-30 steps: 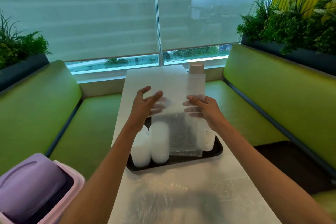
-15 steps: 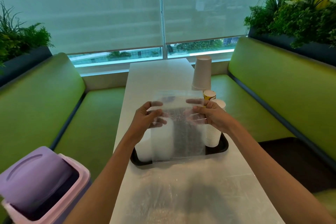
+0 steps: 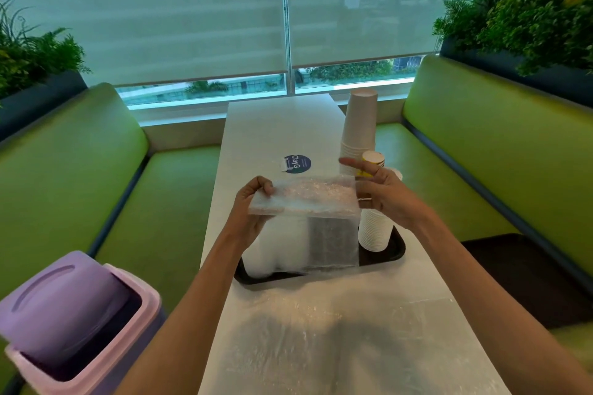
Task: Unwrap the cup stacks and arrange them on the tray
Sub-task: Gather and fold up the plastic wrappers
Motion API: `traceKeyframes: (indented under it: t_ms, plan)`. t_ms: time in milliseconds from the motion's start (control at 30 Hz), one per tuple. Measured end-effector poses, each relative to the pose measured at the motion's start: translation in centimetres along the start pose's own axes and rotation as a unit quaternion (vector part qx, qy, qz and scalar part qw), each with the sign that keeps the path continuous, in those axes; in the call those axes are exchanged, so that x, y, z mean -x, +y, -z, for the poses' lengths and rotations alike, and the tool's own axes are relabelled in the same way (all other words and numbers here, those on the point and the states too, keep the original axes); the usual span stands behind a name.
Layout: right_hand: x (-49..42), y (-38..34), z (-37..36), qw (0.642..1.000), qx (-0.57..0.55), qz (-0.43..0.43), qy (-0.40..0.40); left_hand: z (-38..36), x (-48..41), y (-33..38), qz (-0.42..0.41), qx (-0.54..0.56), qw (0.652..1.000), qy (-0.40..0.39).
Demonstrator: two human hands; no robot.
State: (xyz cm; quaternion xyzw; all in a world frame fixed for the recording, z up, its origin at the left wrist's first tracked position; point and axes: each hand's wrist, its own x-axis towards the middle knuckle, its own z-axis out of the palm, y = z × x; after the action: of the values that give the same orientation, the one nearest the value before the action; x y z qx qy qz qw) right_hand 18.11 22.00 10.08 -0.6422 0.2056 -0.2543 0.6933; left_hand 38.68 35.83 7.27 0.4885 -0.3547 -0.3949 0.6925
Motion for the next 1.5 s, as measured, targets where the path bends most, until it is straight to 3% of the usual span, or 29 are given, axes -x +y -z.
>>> traceKeyframes:
  t_ms: [100, 200, 367, 500, 633, 767, 1133, 1500]
  plan:
    - [0.4, 0.6, -0.5, 0.989, -0.113, -0.098, -0.013, 0.0, -0.1, 0.1, -0.012, -0.005, 1.000, 0.002]
    - [1.1, 1.7, -1.5, 0.987, -0.085, -0.132, -0.035, -0.2, -0.2, 0.2, -0.036, -0.022, 0.999, 0.008]
    - [1.1, 3.5, -2.6, 0.993, -0.032, -0.108, 0.031, -0.5, 0.1, 0.3, -0.058, -0.048, 0.996, 0.037]
    - [0.8, 3.9, -2.5, 0.993, -0.015, -0.089, 0.077, 0.5, 1.3, 0.3, 0.053, -0.020, 0.997, 0.044]
    - [0.5, 4.2, -2.8, 0.994, 0.025, -0.054, 0.092, 1.8, 2.8, -0.6, 0.130, -0.125, 0.983, -0.044]
    - [0.4, 4.8, -3.2, 0.995, 0.049, -0.039, 0.076, 1.7, 3.6, -1.2, 0.120, -0.198, 0.972, -0.036]
    - [1.4, 5.9, -2.6, 0.994, -0.007, -0.113, -0.007, 0.8, 4.5, -2.5, 0.049, -0.139, 0.988, 0.053]
    - [1.4, 5.9, -1.9, 0.994, -0.052, -0.096, 0.032, 1.6, 4.7, -1.9, 0.047, -0.137, 0.989, 0.004]
